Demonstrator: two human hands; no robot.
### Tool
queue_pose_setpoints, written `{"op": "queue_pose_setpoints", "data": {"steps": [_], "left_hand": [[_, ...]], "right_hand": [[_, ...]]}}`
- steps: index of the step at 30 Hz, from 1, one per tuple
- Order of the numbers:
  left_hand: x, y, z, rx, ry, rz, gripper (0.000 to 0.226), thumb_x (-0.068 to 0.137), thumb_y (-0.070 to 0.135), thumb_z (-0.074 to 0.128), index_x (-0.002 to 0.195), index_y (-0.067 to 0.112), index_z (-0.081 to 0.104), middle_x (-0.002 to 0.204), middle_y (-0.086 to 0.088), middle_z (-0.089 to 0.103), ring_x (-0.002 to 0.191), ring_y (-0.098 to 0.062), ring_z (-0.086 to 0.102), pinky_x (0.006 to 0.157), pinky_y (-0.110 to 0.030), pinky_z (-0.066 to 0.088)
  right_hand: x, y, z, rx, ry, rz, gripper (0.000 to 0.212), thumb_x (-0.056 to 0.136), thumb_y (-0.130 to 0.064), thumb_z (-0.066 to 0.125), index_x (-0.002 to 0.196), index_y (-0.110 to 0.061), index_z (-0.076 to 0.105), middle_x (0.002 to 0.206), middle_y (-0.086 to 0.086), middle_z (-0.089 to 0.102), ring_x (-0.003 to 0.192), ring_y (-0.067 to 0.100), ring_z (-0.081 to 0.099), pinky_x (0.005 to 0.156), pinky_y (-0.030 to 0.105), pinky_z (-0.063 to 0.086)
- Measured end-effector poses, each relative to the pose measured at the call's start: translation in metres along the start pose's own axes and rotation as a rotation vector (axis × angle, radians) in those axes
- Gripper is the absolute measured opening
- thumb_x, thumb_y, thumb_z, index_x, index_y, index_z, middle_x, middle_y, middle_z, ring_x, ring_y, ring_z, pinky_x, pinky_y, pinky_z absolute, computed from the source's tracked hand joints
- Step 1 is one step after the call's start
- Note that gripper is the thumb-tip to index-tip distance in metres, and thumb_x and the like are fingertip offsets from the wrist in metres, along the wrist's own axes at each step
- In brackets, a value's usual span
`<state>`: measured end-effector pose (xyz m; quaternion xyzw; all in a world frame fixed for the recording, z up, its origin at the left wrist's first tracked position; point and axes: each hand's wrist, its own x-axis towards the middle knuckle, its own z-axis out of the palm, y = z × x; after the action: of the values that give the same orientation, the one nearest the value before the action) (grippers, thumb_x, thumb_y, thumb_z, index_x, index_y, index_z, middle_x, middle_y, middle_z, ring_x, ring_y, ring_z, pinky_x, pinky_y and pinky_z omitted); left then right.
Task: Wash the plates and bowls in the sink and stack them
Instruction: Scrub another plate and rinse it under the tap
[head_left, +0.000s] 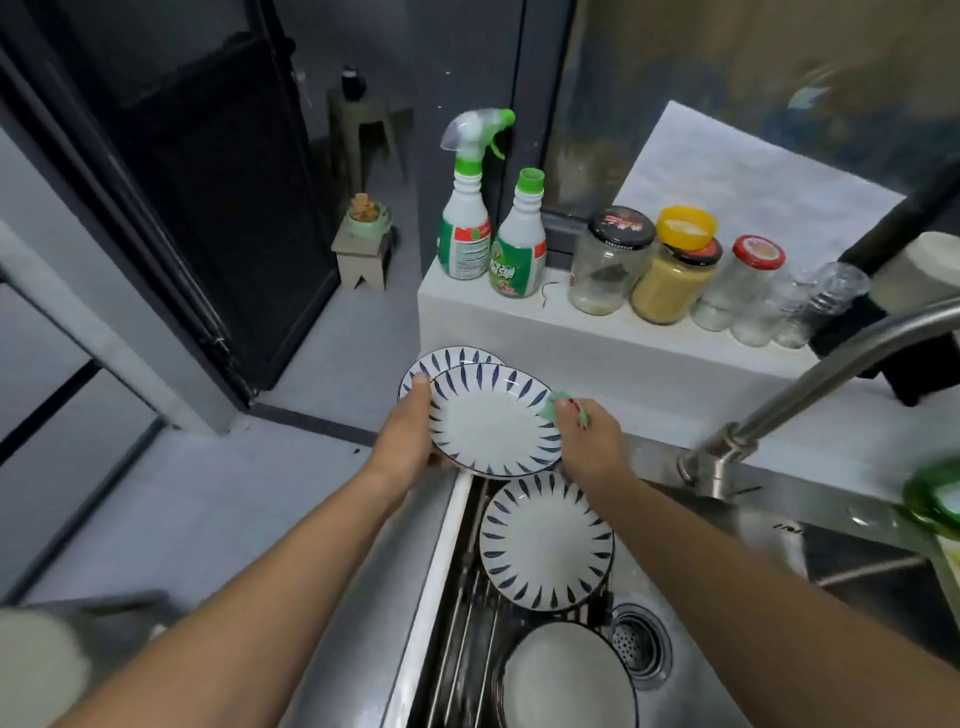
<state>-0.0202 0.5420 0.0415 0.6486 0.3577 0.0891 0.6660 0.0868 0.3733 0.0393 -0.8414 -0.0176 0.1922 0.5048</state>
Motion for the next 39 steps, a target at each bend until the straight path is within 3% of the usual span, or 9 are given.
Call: {"op": "queue_pose_setpoints", "data": {"steps": [3, 6, 10, 17, 22, 26, 29, 35, 39], "left_hand": [[0.033, -0.012, -0.012, 0.152, 0.047, 0.072, 0.070, 0.101, 0.068, 0.016, 0.133, 0.028, 0.064, 0.132, 0.006, 0.067, 0.128, -0.016, 0.058, 0.115, -0.041, 0.041], [0.061, -0.021, -0.019, 0.261, 0.078, 0.062, 0.066, 0.106, 0.060, 0.015, 0.145, 0.020, 0.050, 0.136, 0.013, 0.047, 0.134, -0.010, 0.041, 0.111, -0.026, 0.024], [0.091, -0.035, -0.017, 0.425, 0.131, 0.038, 0.067, 0.101, 0.062, 0.014, 0.129, 0.020, 0.057, 0.129, 0.001, 0.045, 0.130, -0.023, 0.035, 0.115, -0.040, 0.025], [0.116, -0.055, -0.011, 0.252, 0.109, 0.000, 0.061, 0.106, 0.058, 0.023, 0.148, 0.020, 0.045, 0.153, -0.006, 0.035, 0.146, -0.022, 0.028, 0.124, -0.045, 0.020], [0.119, -0.067, -0.012, 0.147, 0.098, 0.076, 0.053, 0.107, 0.056, 0.029, 0.149, 0.027, 0.042, 0.147, 0.001, 0.039, 0.135, -0.013, 0.036, 0.115, -0.033, 0.024], [0.126, -0.074, -0.011, 0.108, 0.116, 0.057, 0.072, 0.087, 0.079, 0.030, 0.143, 0.036, 0.047, 0.145, 0.005, 0.047, 0.139, -0.018, 0.041, 0.120, -0.050, 0.033], [0.129, -0.078, -0.010, 0.127, 0.132, 0.044, 0.076, 0.084, 0.080, 0.028, 0.143, 0.037, 0.047, 0.144, 0.004, 0.049, 0.140, -0.021, 0.040, 0.119, -0.053, 0.033], [0.133, -0.077, -0.012, 0.178, 0.133, 0.040, 0.071, 0.085, 0.076, 0.031, 0.143, 0.039, 0.046, 0.144, 0.003, 0.049, 0.142, -0.022, 0.037, 0.119, -0.054, 0.032], [0.133, -0.073, -0.013, 0.253, 0.140, 0.063, 0.062, 0.096, 0.069, 0.028, 0.146, 0.035, 0.044, 0.143, -0.003, 0.048, 0.140, -0.026, 0.036, 0.119, -0.053, 0.031]], "right_hand": [[0.024, 0.001, 0.029, 0.027, -0.021, 0.074, 0.036, 0.098, -0.043, 0.044, 0.100, -0.014, 0.067, 0.080, 0.015, 0.067, 0.057, 0.024, 0.059, 0.054, 0.037, 0.055], [0.045, 0.000, 0.049, 0.053, -0.043, 0.098, 0.036, 0.099, -0.039, 0.043, 0.102, -0.012, 0.067, 0.087, 0.019, 0.067, 0.058, 0.026, 0.061, 0.060, 0.043, 0.061], [0.068, -0.002, 0.064, -0.029, -0.021, 0.057, 0.038, 0.101, -0.038, 0.038, 0.101, -0.013, 0.067, 0.090, 0.016, 0.067, 0.066, 0.031, 0.064, 0.068, 0.052, 0.061], [0.092, -0.001, 0.071, -0.092, -0.037, -0.023, 0.031, 0.102, -0.041, 0.041, 0.099, -0.017, 0.060, 0.093, 0.007, 0.063, 0.086, 0.027, 0.060, 0.085, 0.048, 0.055], [0.099, 0.006, 0.077, -0.210, -0.021, -0.116, 0.028, 0.102, -0.025, 0.038, 0.081, -0.023, 0.056, 0.086, 0.004, 0.062, 0.081, 0.023, 0.055, 0.065, 0.031, 0.041], [0.102, 0.014, 0.080, -0.205, -0.011, -0.165, 0.030, 0.102, -0.024, 0.041, 0.081, -0.015, 0.060, 0.077, 0.007, 0.062, 0.065, 0.012, 0.052, 0.054, 0.015, 0.038], [0.105, 0.021, 0.083, -0.179, 0.006, -0.185, 0.032, 0.100, -0.024, 0.046, 0.071, -0.018, 0.057, 0.074, 0.011, 0.059, 0.063, 0.017, 0.049, 0.059, 0.029, 0.037], [0.107, 0.027, 0.082, -0.289, -0.055, -0.190, 0.033, 0.101, -0.035, 0.046, 0.123, -0.017, 0.063, 0.116, 0.013, 0.061, 0.103, 0.028, 0.058, 0.083, 0.028, 0.041], [0.109, 0.023, 0.082, -0.277, -0.020, -0.210, 0.029, 0.103, -0.029, 0.045, 0.108, -0.017, 0.070, 0.102, 0.016, 0.066, 0.086, 0.025, 0.056, 0.074, 0.028, 0.037]]}}
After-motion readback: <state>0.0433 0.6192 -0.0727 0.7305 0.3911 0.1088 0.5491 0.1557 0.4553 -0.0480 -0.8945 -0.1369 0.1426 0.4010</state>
